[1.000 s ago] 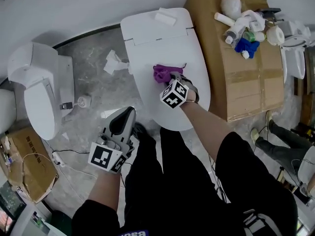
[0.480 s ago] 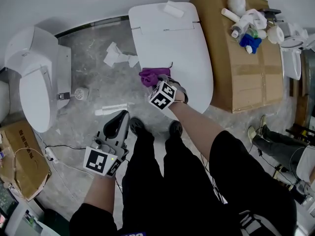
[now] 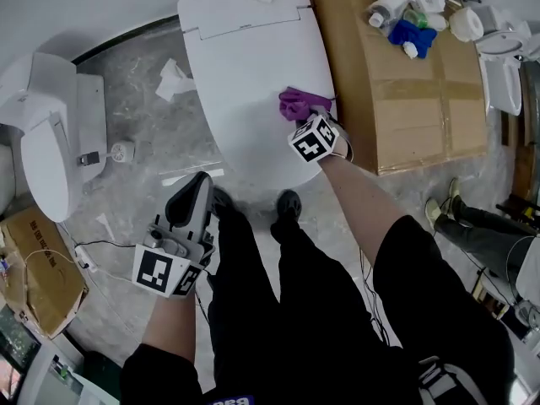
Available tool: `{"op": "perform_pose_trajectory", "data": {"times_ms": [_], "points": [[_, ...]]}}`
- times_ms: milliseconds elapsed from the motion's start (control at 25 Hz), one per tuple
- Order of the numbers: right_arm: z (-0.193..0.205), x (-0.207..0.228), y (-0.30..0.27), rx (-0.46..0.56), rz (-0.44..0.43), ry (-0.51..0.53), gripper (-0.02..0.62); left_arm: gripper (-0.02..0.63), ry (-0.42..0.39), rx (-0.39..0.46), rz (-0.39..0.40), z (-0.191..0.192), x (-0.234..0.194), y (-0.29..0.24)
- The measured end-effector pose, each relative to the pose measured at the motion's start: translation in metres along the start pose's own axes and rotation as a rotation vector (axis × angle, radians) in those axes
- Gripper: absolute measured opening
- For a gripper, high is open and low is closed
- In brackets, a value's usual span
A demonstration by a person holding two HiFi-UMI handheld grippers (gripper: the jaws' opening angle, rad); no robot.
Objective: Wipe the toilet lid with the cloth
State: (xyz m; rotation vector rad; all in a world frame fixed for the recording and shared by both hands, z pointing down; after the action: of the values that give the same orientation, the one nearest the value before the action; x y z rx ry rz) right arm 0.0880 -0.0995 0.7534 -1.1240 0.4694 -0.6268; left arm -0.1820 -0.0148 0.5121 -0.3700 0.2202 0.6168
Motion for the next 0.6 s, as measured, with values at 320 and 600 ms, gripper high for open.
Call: {"op": "perform_pose_trajectory", "data": {"times_ms": [320, 600], "points": [[0.021, -0.012, 0.004, 0.038, -0.021, -0.002, 0.066, 0.025, 0.026, -0.001, -0.031, 0.014, 0.041, 0.014], [-0.031, -0.101, 0.005, 0.126, -0.082, 0.163, 0.066, 0.025, 0.031, -0.004, -0.011, 0.020, 0.026, 0.047]]}}
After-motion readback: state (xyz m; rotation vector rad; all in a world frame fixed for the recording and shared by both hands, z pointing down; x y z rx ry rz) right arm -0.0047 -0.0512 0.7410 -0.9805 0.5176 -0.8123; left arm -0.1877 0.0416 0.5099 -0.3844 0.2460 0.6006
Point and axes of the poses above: the fingertips, and each gripper's own axes: y backward along the fingers, x to its right, z out of its underside, the point moved 6 cm from there along y, backward along the fingers, and after that the axes turned 8 degrees about -z, right-handed, at the moved point
